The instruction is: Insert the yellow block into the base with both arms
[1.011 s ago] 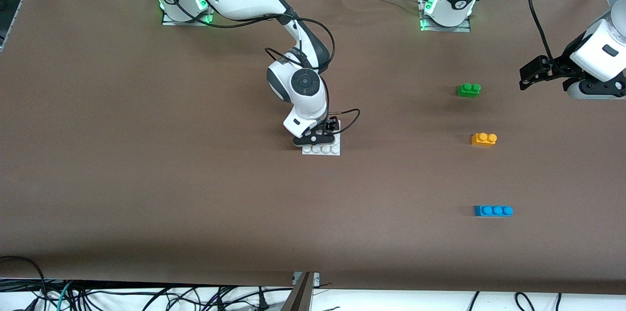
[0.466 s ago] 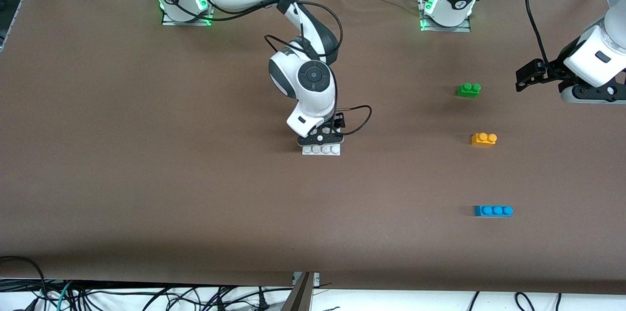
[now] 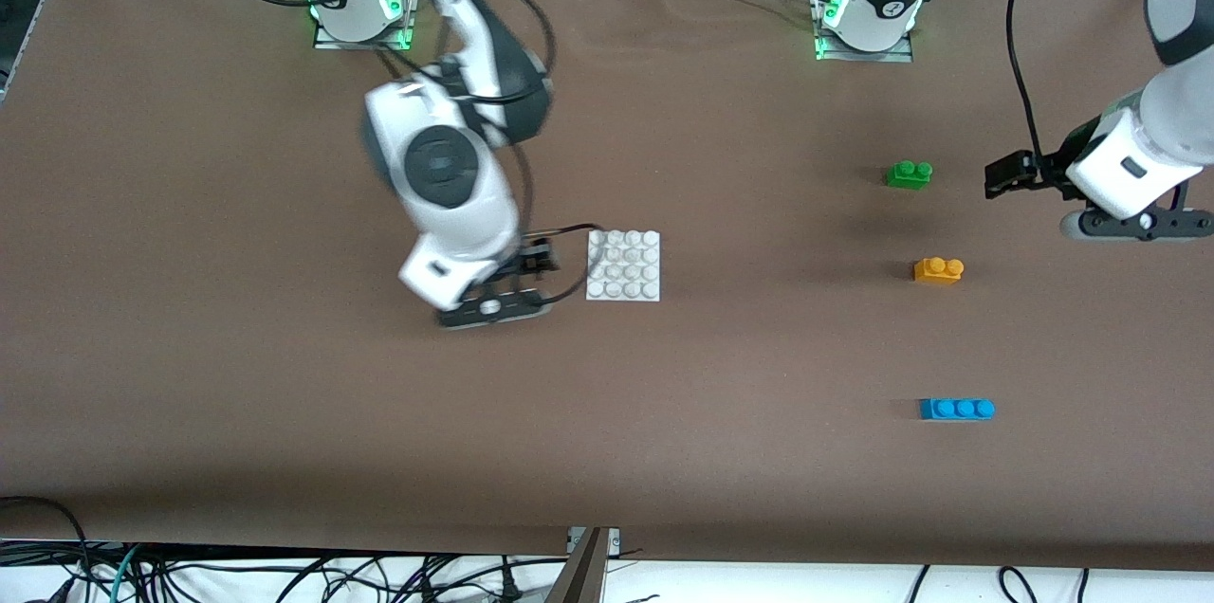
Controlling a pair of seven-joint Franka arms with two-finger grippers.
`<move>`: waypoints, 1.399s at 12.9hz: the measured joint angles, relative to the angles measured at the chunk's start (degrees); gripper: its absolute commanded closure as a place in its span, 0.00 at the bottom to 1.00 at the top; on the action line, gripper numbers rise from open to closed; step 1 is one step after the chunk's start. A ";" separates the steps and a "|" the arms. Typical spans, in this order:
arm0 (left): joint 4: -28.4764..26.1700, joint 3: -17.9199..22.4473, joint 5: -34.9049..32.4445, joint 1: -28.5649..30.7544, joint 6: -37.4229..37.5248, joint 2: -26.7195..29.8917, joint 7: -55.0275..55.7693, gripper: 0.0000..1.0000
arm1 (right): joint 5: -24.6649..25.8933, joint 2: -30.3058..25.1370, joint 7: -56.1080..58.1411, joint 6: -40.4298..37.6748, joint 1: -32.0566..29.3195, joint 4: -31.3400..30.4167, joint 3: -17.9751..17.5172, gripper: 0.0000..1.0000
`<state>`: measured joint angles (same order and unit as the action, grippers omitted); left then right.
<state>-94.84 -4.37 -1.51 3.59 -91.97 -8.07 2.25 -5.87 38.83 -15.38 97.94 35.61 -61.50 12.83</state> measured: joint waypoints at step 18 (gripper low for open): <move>-25.47 -0.14 -6.83 6.29 -45.45 -15.56 -11.16 0.01 | 3.16 -33.05 17.18 -5.75 -29.55 -21.68 0.06 0.00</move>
<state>-120.32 -4.51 -8.34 9.87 -137.41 -23.63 -8.92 -2.71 5.78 1.80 92.19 6.06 -83.18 12.89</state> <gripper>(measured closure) 0.000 0.000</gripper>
